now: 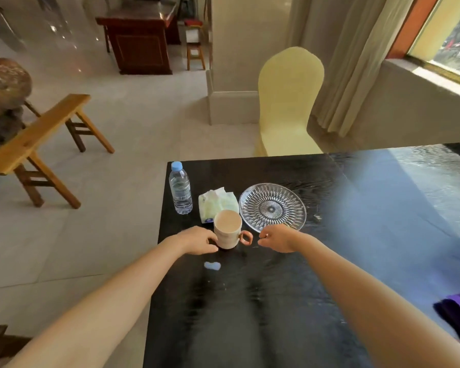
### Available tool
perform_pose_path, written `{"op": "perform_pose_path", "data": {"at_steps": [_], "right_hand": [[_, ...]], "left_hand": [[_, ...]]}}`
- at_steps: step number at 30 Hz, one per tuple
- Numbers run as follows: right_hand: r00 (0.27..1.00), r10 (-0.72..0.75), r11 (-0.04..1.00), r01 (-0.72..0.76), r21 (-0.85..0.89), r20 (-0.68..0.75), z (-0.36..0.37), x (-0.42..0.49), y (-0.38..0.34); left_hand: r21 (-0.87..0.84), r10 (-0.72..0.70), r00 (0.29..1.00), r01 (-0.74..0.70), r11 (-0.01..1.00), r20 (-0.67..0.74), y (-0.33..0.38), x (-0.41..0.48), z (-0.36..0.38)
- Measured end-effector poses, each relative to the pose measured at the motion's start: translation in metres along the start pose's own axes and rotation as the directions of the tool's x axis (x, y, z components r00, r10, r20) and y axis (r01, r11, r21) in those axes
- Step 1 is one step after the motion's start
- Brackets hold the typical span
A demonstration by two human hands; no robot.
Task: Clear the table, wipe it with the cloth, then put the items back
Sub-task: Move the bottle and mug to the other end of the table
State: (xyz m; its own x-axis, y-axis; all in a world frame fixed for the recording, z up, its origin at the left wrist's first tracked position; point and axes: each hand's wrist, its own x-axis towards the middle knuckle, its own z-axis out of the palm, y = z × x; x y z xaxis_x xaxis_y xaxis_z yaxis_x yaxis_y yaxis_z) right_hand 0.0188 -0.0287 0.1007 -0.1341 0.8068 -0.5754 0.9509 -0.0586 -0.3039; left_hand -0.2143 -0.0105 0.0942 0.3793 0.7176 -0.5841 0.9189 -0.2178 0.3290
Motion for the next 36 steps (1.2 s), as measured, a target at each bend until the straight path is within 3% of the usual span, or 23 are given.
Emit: {"op": "perform_pose_path", "data": {"at_steps": [5,10,17,20,22,24,26,29,32,36], "right_hand": [[0.996,0.065,0.996,-0.062,0.058,-0.056,0.017,0.056,-0.007],[0.996,0.059,0.984,-0.048,0.173,-0.059,0.038,0.092,-0.006],[0.994,0.058,0.902,-0.013,0.431,-0.092,0.050,0.103,-0.002],[0.994,0.047,0.868,0.005,0.496,-0.094,0.051,0.102,0.003],[0.994,0.030,0.860,0.030,0.509,-0.109,0.051,0.101,0.004],[0.992,0.022,0.854,0.044,0.519,-0.121,0.048,0.101,0.005],[0.991,0.013,0.856,0.058,0.514,-0.134,0.041,0.099,0.005],[0.990,0.010,0.854,0.066,0.516,-0.144,0.027,0.095,0.007],[0.984,0.015,0.853,0.082,0.516,-0.180,0.014,0.086,0.011],[0.967,0.054,0.854,0.085,0.514,-0.250,0.001,0.072,0.025]], "left_hand": [[-0.080,-0.088,0.996,0.088,0.993,0.009,-0.026,0.048,0.006],[-0.239,-0.057,0.997,0.043,0.970,-0.053,-0.037,0.083,0.019],[-0.594,-0.089,0.990,0.006,0.804,-0.110,-0.052,0.109,0.036],[-0.729,-0.263,0.956,0.089,0.679,-0.129,-0.074,0.115,0.031],[-0.813,-0.449,0.874,0.121,0.569,-0.184,-0.094,0.117,0.017],[-0.875,-0.568,0.783,0.065,0.480,-0.254,-0.109,0.115,-0.009],[-0.854,-0.569,0.736,-0.026,0.520,-0.368,-0.115,0.112,-0.040],[-0.779,-0.429,0.754,-0.171,0.603,-0.497,-0.110,0.114,-0.074],[-0.743,-0.416,0.760,-0.128,0.657,-0.498,-0.100,0.121,-0.083],[-0.738,-0.514,0.688,-0.047,0.673,-0.512,-0.089,0.125,-0.082]]}}
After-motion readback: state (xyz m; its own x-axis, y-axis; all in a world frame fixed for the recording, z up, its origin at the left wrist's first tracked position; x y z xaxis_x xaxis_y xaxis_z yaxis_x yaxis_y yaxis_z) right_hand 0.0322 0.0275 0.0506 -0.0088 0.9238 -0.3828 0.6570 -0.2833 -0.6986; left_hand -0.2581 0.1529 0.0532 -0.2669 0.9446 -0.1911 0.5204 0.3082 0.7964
